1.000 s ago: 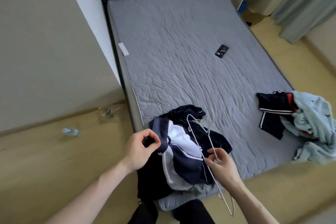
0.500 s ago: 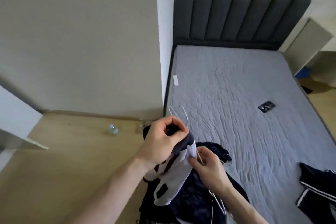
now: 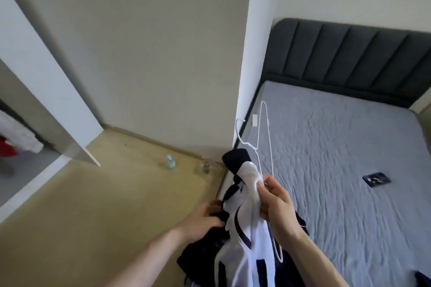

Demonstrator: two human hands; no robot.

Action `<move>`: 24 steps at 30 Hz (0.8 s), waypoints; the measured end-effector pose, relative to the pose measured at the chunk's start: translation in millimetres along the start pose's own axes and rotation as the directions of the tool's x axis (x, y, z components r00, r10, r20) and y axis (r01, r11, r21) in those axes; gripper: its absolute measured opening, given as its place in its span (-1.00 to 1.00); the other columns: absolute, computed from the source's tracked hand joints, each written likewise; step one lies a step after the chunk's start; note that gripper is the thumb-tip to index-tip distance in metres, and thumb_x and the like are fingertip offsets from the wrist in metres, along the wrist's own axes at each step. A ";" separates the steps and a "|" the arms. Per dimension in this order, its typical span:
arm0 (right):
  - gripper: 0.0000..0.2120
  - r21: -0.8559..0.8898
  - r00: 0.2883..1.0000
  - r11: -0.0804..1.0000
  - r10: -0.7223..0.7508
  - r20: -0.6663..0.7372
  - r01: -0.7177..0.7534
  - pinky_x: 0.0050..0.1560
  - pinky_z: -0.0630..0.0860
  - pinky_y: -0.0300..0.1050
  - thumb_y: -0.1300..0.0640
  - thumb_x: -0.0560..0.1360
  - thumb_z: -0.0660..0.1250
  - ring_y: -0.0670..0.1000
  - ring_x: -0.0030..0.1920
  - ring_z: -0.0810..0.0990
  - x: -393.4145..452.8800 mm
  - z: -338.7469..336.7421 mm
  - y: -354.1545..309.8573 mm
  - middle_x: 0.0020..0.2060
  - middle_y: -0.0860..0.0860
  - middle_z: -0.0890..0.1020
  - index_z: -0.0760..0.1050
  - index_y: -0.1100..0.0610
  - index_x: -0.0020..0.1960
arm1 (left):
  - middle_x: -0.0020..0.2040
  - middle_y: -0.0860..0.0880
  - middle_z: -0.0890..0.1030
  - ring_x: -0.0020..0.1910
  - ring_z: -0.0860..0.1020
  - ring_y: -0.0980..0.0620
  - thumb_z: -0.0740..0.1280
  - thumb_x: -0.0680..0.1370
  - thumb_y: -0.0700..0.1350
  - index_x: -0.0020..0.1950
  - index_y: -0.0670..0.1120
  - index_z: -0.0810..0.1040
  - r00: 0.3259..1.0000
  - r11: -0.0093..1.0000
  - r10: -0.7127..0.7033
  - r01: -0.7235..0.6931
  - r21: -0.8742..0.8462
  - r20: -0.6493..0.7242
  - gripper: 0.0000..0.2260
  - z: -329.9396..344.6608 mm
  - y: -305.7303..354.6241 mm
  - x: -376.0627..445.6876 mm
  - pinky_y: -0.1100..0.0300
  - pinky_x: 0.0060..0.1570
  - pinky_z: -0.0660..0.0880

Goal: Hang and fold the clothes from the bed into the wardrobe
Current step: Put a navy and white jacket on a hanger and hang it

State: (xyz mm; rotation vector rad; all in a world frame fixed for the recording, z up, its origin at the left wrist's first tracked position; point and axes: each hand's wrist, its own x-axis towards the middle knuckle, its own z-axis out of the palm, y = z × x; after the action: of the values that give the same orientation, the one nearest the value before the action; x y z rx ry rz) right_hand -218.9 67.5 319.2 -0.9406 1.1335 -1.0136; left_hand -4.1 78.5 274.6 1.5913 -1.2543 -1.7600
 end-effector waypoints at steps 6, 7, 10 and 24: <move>-0.60 0.007 0.996 1.000 0.013 0.089 -0.013 -0.25 0.41 -0.07 -0.17 0.47 0.42 0.11 -0.23 0.51 -11.0 1.6 5.2 -0.23 0.13 0.54 0.52 0.17 0.02 | -0.01 -0.06 0.68 -0.04 0.64 -0.02 0.40 0.49 0.32 0.14 -0.07 0.63 0.980 0.904 -0.195 0.199 -0.378 0.048 -0.51 29.7 -12.4 3.4 0.11 -0.02 0.56; -0.58 0.003 0.994 1.000 0.013 0.111 -0.013 -0.25 0.42 -0.07 -0.17 0.47 0.42 0.11 -0.22 0.51 -13.9 0.4 4.5 -0.23 0.13 0.54 0.50 0.18 0.02 | -0.05 -0.06 0.65 -0.07 0.60 -0.04 0.40 0.43 0.41 0.07 -0.04 0.62 0.978 0.875 -0.196 0.207 -0.438 0.069 -0.46 30.9 -6.4 5.8 0.07 -0.03 0.53; -0.57 -0.012 0.993 1.000 0.008 0.116 -0.007 -0.27 0.43 -0.10 -0.17 0.46 0.42 0.09 -0.22 0.52 -23.2 -5.3 0.2 -0.22 0.11 0.55 0.50 0.19 0.03 | -0.19 -0.02 0.45 -0.23 0.40 -0.01 0.41 0.35 0.48 -0.07 0.06 0.53 0.980 0.797 -0.151 0.199 -0.570 0.131 -0.49 33.4 12.6 10.8 0.10 -0.24 0.23; -0.85 0.046 0.997 0.997 0.052 0.055 -0.054 -0.39 0.39 -0.27 0.01 0.43 0.31 -0.07 -0.38 0.43 -48.9 -33.8 0.4 -0.35 0.03 0.46 0.48 0.07 -0.24 | -0.17 -0.09 0.64 -0.22 0.57 0.01 0.26 0.67 0.00 -0.13 -0.12 0.56 0.982 0.944 0.188 -0.190 -0.268 -0.036 -0.73 75.1 36.8 -5.7 0.16 -0.19 0.48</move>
State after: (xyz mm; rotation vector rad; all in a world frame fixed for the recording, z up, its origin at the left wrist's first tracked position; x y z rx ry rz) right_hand -258.0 111.9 325.5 -0.8905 1.0792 -0.9629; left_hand -82.3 89.3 302.5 1.2801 -1.0687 -1.7151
